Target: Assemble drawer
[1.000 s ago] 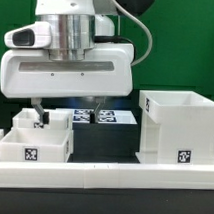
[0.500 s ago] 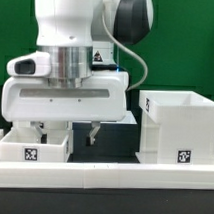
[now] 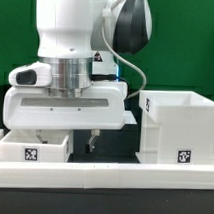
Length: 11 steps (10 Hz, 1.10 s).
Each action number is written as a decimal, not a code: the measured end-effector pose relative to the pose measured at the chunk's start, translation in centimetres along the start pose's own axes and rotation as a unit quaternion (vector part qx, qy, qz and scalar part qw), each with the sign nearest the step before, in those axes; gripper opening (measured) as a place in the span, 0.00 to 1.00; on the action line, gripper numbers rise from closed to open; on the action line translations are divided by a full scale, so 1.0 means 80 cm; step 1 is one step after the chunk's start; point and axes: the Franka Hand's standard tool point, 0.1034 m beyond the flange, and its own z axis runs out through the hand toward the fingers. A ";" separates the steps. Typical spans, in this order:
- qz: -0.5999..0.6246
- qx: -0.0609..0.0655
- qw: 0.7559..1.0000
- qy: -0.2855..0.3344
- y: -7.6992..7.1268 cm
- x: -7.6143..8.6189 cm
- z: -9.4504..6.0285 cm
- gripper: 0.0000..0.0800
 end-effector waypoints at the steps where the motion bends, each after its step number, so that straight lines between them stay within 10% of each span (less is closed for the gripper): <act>1: 0.000 0.000 1.000 0.000 -0.001 0.001 0.000 0.67; 2: 0.000 0.000 1.000 0.000 0.000 0.000 0.000 0.67; 6: -0.001 0.000 1.000 0.000 0.000 0.000 0.000 0.07; 11: -0.001 0.000 1.000 0.000 0.000 0.000 0.000 0.05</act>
Offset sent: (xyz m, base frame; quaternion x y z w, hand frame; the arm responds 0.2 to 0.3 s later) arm 0.0000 0.0000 0.0000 0.0000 0.0000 0.0000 1.0000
